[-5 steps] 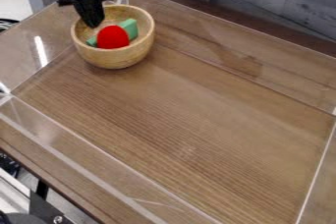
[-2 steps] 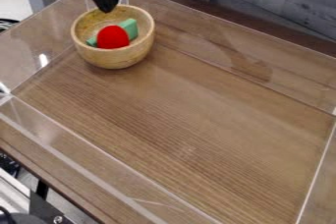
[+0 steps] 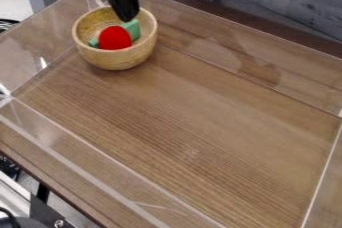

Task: Move the red fruit to the left

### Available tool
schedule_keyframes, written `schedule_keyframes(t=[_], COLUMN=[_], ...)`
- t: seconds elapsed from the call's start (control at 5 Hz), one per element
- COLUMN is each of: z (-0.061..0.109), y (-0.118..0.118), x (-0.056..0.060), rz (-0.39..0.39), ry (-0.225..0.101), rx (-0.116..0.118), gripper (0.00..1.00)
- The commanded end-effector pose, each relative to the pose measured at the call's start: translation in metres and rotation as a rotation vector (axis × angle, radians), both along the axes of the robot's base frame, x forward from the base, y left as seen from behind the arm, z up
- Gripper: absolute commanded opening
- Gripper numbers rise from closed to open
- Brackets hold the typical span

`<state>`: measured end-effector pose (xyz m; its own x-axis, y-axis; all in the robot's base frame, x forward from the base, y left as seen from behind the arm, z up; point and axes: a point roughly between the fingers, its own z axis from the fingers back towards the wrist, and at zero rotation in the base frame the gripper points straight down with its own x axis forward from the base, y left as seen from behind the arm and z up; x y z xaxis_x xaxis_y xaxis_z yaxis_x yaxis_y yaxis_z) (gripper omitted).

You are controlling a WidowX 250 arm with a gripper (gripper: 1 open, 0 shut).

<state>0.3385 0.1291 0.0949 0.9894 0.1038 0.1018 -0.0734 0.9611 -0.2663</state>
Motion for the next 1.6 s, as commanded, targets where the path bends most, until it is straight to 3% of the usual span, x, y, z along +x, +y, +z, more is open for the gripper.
schedule_keyframes(t=[0.0, 0.4, 1.4], z=[0.036, 0.021, 0.001], y=[-0.012, -0.041, -0.046], x=[0.003, 0.005, 0.005], rz=[-0.029, -0.097, -0.107], ry=[-0.099, -0.093, -0.066], rx=[0.053, 0.062, 0.078], gripper=[0.0, 0.0, 0.0])
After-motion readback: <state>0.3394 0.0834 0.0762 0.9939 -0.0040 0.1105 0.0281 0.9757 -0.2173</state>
